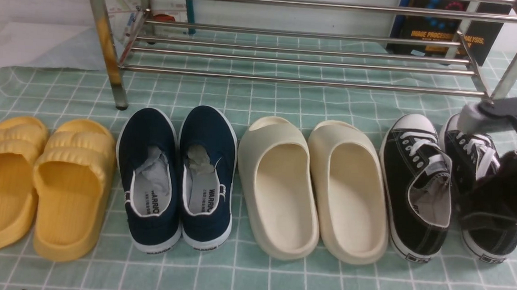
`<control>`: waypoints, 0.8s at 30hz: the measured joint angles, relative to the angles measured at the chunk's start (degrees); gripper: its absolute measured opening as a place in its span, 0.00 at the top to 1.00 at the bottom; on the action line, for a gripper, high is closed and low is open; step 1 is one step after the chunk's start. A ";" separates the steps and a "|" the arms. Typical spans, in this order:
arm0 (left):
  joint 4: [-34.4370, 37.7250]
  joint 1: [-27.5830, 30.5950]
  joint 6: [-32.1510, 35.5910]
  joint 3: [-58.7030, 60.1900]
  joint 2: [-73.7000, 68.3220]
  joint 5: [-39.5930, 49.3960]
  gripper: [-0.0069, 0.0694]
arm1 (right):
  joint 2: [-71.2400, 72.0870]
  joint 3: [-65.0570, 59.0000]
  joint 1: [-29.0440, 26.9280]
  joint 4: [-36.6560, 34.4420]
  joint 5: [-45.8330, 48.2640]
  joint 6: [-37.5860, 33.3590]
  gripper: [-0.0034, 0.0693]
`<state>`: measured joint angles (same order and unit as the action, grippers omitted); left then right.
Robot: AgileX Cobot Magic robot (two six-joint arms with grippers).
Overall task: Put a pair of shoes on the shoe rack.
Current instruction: Use the right arm to grab the shoe closest to it
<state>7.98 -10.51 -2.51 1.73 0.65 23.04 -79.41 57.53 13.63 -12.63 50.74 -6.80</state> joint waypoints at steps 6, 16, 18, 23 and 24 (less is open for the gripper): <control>0.00 0.00 0.00 0.00 0.00 0.00 0.60 | -7.93 4.59 0.07 0.54 -1.55 1.05 0.32; 0.00 0.00 0.00 0.00 0.00 0.00 0.60 | -20.13 9.02 0.07 -0.60 -8.44 1.81 0.31; 0.00 0.00 0.00 0.00 0.00 0.00 0.60 | -22.46 9.10 0.07 -0.95 -9.87 1.88 0.35; 0.00 0.00 0.00 0.00 0.00 0.00 0.60 | -25.00 9.42 0.16 -2.18 -11.76 1.88 0.56; 0.00 0.00 0.00 0.00 0.00 0.00 0.60 | -25.05 9.51 0.21 -2.75 -11.76 1.88 0.63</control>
<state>7.98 -10.51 -2.51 1.73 0.65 23.04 -104.47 67.04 13.84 -15.38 38.97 -4.92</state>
